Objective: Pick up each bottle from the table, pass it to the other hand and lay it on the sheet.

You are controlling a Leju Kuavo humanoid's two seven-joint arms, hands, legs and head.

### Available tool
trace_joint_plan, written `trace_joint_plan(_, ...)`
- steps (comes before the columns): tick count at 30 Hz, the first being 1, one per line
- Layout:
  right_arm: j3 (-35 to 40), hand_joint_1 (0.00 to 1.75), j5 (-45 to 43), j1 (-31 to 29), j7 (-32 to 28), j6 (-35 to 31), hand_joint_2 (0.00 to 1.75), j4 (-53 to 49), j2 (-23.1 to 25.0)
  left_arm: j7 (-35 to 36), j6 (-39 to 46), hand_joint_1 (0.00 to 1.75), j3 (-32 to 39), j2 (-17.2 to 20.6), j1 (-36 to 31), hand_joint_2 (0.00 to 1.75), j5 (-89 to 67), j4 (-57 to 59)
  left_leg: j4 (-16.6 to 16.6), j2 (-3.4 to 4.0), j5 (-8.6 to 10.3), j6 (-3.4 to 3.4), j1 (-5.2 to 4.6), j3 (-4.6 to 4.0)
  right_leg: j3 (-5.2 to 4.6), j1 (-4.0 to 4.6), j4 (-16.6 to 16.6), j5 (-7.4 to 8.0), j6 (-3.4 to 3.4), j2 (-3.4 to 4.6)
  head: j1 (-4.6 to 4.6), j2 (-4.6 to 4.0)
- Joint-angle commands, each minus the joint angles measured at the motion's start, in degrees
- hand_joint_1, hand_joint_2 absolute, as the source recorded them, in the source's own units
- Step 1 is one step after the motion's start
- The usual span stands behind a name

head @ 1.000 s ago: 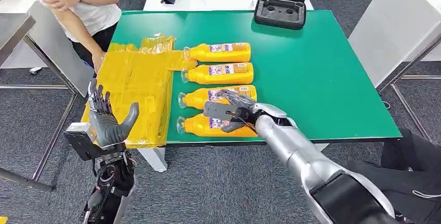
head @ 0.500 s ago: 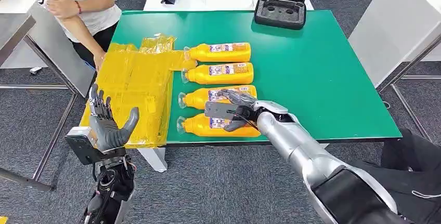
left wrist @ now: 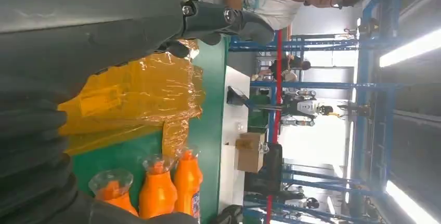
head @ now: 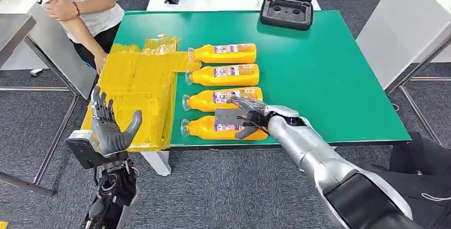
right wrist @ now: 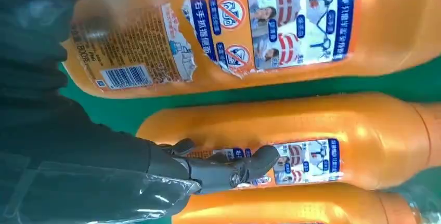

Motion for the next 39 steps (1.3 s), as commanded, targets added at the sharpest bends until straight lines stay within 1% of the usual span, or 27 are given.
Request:
trace_joint_plan(1,3.47,0.00,-0.18,-3.13,-0.01,0.61,1.75,1.54,-0.43,0.19,-0.07,0.00,1.14,0.65,-1.44,1.75,0.07,1.72,0.00,0.03,-0.05,-0.07,0.03,0.10,0.09,0.03,0.00,-0.04,-0.07,0.02,0.00,0.00)
trace_joint_plan(4,3.47,0.00,-0.18,-3.13,-0.01,0.61,1.75,1.54,-0.43,0.19,-0.07,0.00,1.14,0.65,-1.44,1.75,0.07,1.72,0.02,0.05,-0.07,-0.08,0.04,0.11,0.11,0.05,0.00,-0.05,-0.07,0.04,0.00,0.00)
trace_joint_plan(5,3.47,0.00,-0.18,-3.13,-0.01,0.61,1.75,1.54,-0.43,0.19,-0.07,0.00,1.14,0.65,-1.44,1.75,0.07,1.72,0.03,0.08,-0.14,-0.12,0.06,0.25,0.24,0.06,0.01,-0.11,-0.10,0.07,0.00,0.00)
trace_joint_plan(7,4.01,0.00,-0.18,-3.55,-0.08,0.82,1.75,1.87,-0.41,0.14,0.11,0.00,1.26,0.66,-1.31,1.75,0.09,1.37,-0.01,0.03,-0.04,-0.06,0.02,0.07,0.07,0.02,0.00,-0.03,-0.05,0.02,0.00,0.00)
trace_joint_plan(11,5.22,0.00,0.12,-5.15,1.14,0.67,1.75,3.46,0.36,0.17,0.29,0.00,1.39,0.70,-1.04,1.75,0.07,0.94,0.03,0.12,-0.13,-0.12,0.04,0.23,0.19,0.05,0.04,-0.10,-0.11,0.12,0.00,0.00)
trace_joint_plan(13,5.64,0.00,-0.12,-5.47,0.98,0.68,1.75,4.17,0.69,0.19,0.26,0.00,1.55,0.64,-1.01,1.75,0.17,0.89,0.01,0.07,-0.05,-0.07,0.01,0.08,0.06,0.01,0.02,-0.04,-0.06,0.06,0.00,0.00)
trace_joint_plan(14,5.82,0.00,-0.12,-5.45,0.94,0.57,1.75,4.29,0.80,0.18,0.28,0.00,1.62,0.67,-1.01,1.75,0.18,0.92,0.03,0.12,-0.12,-0.12,0.05,0.22,0.19,0.05,0.03,-0.09,-0.11,0.11,0.00,0.00)
trace_joint_plan(15,6.07,0.00,-0.11,-5.46,0.77,0.67,1.75,4.38,0.87,0.18,0.23,0.00,1.64,0.69,-1.01,1.75,0.20,0.95,0.00,0.07,-0.04,-0.07,0.01,0.08,0.06,0.01,0.01,-0.02,-0.06,0.07,0.00,0.00)
trace_joint_plan(17,6.30,0.00,-0.15,-5.36,0.70,0.60,1.75,4.50,1.18,0.19,0.18,0.00,1.75,0.76,-0.84,1.75,0.23,0.86,0.02,0.13,-0.12,-0.11,0.06,0.21,0.18,0.06,0.01,-0.07,-0.11,0.12,0.00,0.00)
trace_joint_plan(19,6.76,0.00,-0.14,-5.44,0.76,1.01,1.75,4.81,1.31,0.19,0.13,0.00,1.90,0.76,-0.62,1.75,0.29,0.66,-0.01,0.07,-0.04,-0.07,0.01,0.09,0.07,0.01,0.00,-0.03,-0.06,0.07,0.00,0.00)
trace_joint_plan(20,7.07,0.00,-0.07,-5.53,0.69,1.16,1.75,4.93,1.31,0.20,0.08,0.00,1.96,0.77,-0.53,1.75,0.33,0.58,0.00,0.13,-0.12,-0.12,0.06,0.23,0.20,0.06,0.00,-0.08,-0.10,0.12,0.00,0.00)
trace_joint_plan(21,7.35,0.00,-0.14,-5.61,0.41,1.51,1.75,5.01,1.30,0.20,0.05,0.00,2.03,0.80,-0.45,1.75,0.38,0.56,-0.01,0.10,-0.06,-0.07,0.02,0.11,0.08,0.02,0.00,-0.03,-0.06,0.10,0.00,0.00)
trace_joint_plan(22,7.41,0.00,-0.17,-5.57,0.39,1.53,1.75,5.04,1.29,0.20,0.04,0.00,2.05,0.81,-0.40,1.75,0.39,0.58,0.00,0.13,-0.12,-0.12,0.05,0.24,0.21,0.06,0.00,-0.08,-0.10,0.12,0.00,0.00)
trace_joint_plan(23,7.41,0.00,-0.17,-5.57,0.39,1.53,1.75,5.04,1.29,0.20,0.04,0.00,2.05,0.81,-0.40,1.75,0.39,0.58,-0.02,0.07,-0.04,-0.06,0.01,0.08,0.07,0.02,0.00,-0.02,-0.05,0.06,0.00,0.00)
trace_joint_plan(27,7.97,0.00,-0.32,-4.24,-0.05,1.24,1.75,4.32,0.66,0.19,-0.20,0.00,1.94,1.00,-0.51,1.75,0.47,0.80,0.00,0.10,-0.12,-0.12,0.05,0.25,0.23,0.05,0.00,-0.08,-0.10,0.10,0.00,0.00)
trace_joint_plan(29,8.03,0.00,-0.40,-3.64,-0.22,1.00,1.75,4.05,0.31,0.19,-0.27,0.00,1.84,0.98,-0.66,1.75,0.49,0.97,-0.03,0.01,-0.03,-0.06,0.03,0.11,0.12,0.03,-0.03,-0.03,-0.06,0.01,0.00,0.00)
trace_joint_plan(31,7.76,0.00,-1.74,-2.55,-0.86,1.78,1.75,2.72,-0.33,0.24,-0.53,0.00,1.58,0.92,-0.83,1.75,0.63,1.31,-0.01,0.03,-0.11,-0.12,0.08,0.28,0.29,0.08,-0.03,-0.09,-0.11,0.02,0.00,0.00)
trace_joint_plan(32,8.36,0.00,-1.16,-2.07,-0.42,1.05,1.75,2.04,-0.71,0.21,-0.32,0.00,1.58,0.83,-0.77,1.75,0.74,1.25,-0.04,-0.03,-0.02,-0.06,0.03,0.12,0.13,0.03,-0.05,-0.03,-0.05,-0.03,0.00,0.00)
trace_joint_plan(35,8.66,0.00,-1.05,-1.50,-0.09,0.63,1.75,1.52,-1.02,0.22,-0.31,0.00,1.54,0.85,-0.59,1.75,0.89,0.77,-0.05,-0.01,-0.10,-0.11,0.09,0.29,0.31,0.09,-0.08,-0.09,-0.10,-0.02,0.00,0.00)
trace_joint_plan(37,9.05,0.00,-1.09,-1.22,0.16,1.03,1.75,1.26,-1.41,0.37,-0.49,0.00,1.34,0.81,-0.58,1.75,1.00,0.91,-0.03,-0.02,-0.05,-0.07,0.04,0.15,0.16,0.04,-0.04,-0.05,-0.06,-0.03,0.00,0.00)
trace_joint_plan(39,9.16,0.00,-1.03,-1.26,0.22,1.05,1.75,1.33,-1.44,0.40,-0.50,0.00,1.30,0.80,-0.61,1.75,1.02,1.00,-0.05,0.01,-0.14,-0.14,0.10,0.38,0.40,0.10,-0.09,-0.13,-0.13,0.00,0.00,0.00)
